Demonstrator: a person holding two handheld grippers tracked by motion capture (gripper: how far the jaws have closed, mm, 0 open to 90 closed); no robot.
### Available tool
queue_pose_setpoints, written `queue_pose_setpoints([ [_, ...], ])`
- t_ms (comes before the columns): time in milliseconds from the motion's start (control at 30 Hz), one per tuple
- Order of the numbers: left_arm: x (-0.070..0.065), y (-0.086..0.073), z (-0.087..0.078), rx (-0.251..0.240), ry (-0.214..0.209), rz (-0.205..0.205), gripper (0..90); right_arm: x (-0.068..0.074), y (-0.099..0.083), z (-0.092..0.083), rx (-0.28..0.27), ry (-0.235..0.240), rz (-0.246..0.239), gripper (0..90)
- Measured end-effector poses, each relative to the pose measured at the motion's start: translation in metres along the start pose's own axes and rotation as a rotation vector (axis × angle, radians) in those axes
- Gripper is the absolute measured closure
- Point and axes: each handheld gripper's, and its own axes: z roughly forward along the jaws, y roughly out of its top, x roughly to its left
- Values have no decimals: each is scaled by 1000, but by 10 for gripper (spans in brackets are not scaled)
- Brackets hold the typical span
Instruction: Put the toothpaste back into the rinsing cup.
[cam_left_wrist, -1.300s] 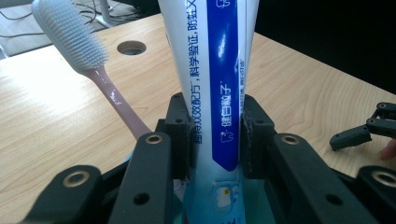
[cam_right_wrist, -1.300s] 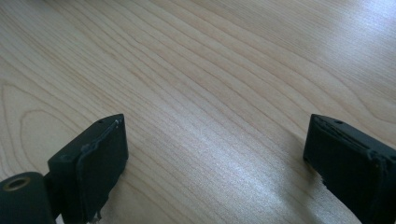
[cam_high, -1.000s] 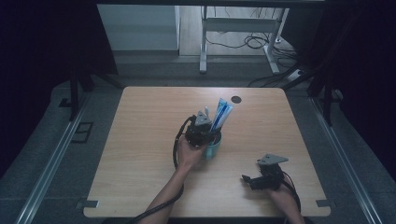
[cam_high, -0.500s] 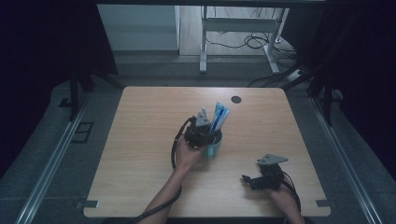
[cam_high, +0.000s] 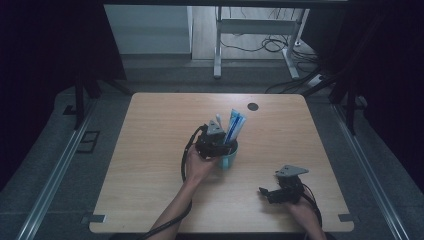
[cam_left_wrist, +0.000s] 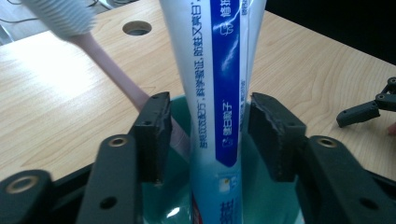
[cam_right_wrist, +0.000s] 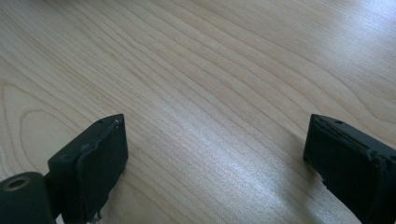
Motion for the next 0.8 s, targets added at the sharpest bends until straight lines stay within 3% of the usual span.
queue_pose_setpoints([
  [467,1,0,-17,14,-35,4,210,0,0,0,0,0,0,64],
  [800,3,-2,-30,30,-49,-2,88,0,0,0,1,0,0,64],
])
